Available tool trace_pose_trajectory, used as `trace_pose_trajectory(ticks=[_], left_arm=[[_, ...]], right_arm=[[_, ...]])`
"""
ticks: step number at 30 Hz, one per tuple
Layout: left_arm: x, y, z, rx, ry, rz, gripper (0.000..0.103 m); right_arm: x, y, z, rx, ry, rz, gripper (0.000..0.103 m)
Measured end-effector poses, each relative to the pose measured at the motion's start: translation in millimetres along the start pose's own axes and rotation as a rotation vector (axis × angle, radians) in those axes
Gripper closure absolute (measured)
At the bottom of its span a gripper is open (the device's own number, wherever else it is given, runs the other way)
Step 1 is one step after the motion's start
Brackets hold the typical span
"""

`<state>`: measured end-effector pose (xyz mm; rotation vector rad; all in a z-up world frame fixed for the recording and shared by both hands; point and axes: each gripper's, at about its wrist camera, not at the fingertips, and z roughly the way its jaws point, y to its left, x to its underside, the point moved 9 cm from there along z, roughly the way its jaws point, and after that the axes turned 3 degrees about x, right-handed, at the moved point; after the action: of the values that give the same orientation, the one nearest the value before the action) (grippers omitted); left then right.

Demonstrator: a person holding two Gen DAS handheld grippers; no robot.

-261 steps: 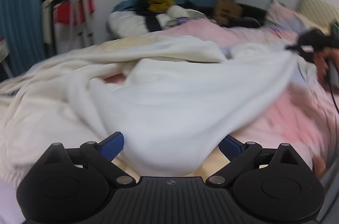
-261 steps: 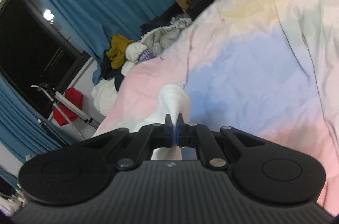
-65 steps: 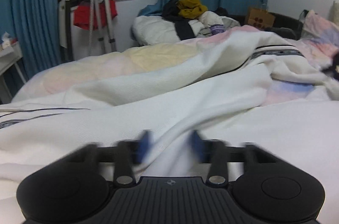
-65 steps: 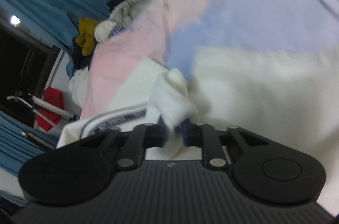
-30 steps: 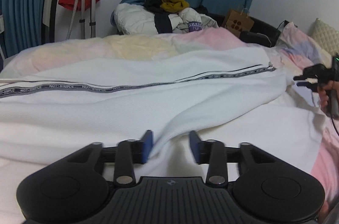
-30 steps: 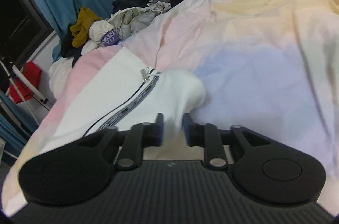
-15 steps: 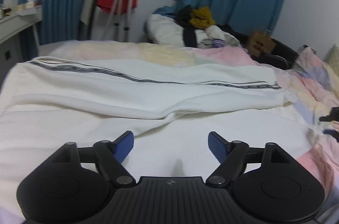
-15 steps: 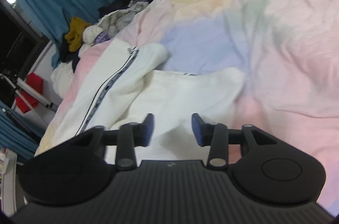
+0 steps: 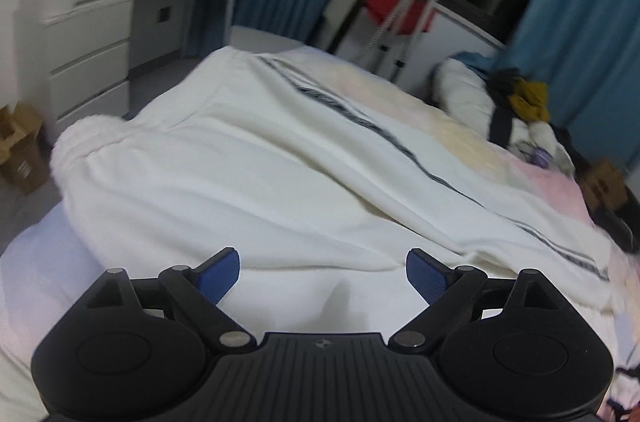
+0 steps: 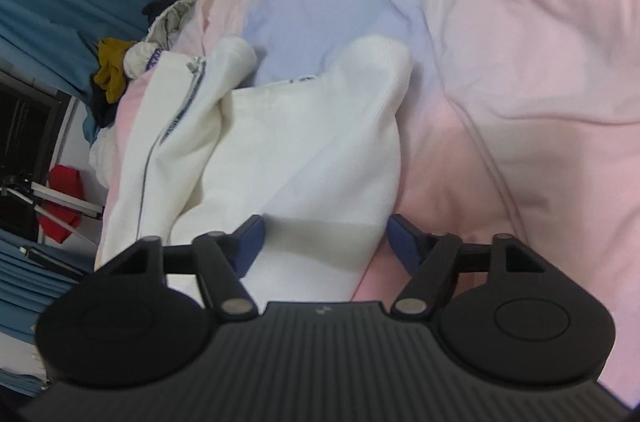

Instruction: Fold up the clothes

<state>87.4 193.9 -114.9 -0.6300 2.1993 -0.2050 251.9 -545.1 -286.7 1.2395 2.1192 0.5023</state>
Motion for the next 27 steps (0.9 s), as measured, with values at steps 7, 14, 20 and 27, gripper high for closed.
trace_pose_trajectory(ticks=[7,14,20,27], left_arm=[[-5,15,3,0.001,0.026,-0.062,0.011],[-30,75,-17,0.022,-0.071,-0.367,0.011],[-30,156,-33,0.025,-0.111,-0.677,0.010],[-21,166,-12,0.077,-0.029,-0.744,0.017]], right_arm=[[-6,6,10,0.012,-0.027,-0.035,0.085],[-18,25,-12,-0.038,-0.133,-0.028,0.093],[-35,47,-49,-0.164,-0.268,-0.008,0.094],[-51,25,-37,-0.079,-0.322,0.073,0.094]])
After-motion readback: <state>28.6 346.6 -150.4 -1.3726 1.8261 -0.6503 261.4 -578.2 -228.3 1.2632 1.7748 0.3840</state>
